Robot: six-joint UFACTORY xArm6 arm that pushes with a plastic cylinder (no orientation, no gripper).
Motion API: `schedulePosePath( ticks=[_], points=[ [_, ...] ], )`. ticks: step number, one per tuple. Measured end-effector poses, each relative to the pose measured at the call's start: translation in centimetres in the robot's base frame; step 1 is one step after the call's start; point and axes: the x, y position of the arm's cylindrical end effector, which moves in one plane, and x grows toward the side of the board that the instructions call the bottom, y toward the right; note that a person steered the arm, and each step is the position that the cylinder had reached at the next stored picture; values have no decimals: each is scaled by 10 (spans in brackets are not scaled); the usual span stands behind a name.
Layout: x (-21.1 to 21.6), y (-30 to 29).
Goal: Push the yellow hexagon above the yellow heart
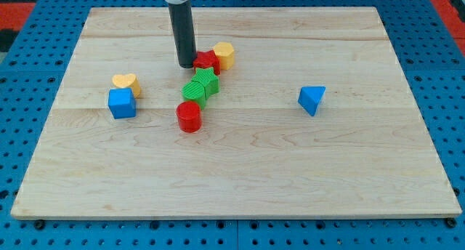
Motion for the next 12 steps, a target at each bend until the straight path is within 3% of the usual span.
schedulePosePath(
  ticks=[1,3,4,5,7,8,10,12],
  points=[
    [-25,-3],
    [-87,55],
    [-78,116],
    [-19,154],
    [34,103],
    [23,81],
    [-43,59],
    [-102,72]
  ],
)
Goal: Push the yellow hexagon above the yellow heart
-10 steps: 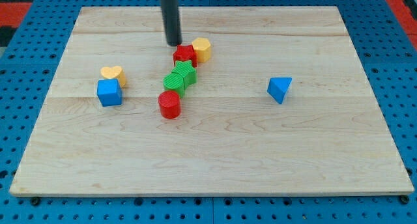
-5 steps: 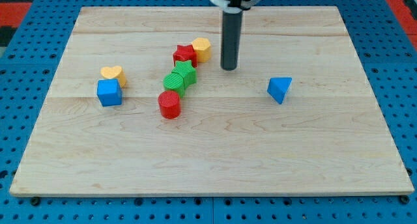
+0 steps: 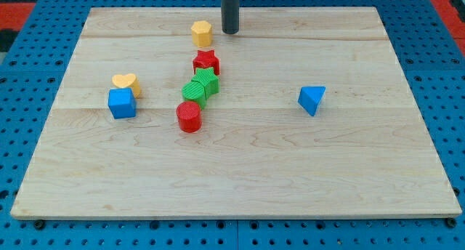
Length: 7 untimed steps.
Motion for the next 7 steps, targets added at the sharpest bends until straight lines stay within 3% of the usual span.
schedulePosePath(
  ticks=[2,4,6,7],
  points=[
    [11,-67],
    [1,-20],
    [39,-37],
    [39,-86]
  ],
)
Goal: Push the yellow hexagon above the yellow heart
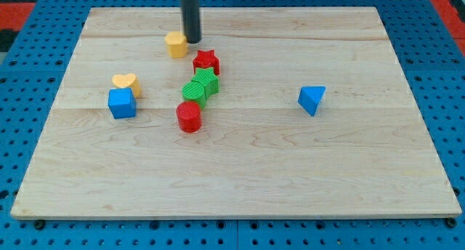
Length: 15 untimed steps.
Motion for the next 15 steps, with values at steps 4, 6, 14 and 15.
schedulePosePath(
  ticks=[4,6,14,15],
  points=[
    [4,-43],
    [21,-61],
    [54,-142],
    [61,-128]
  ],
)
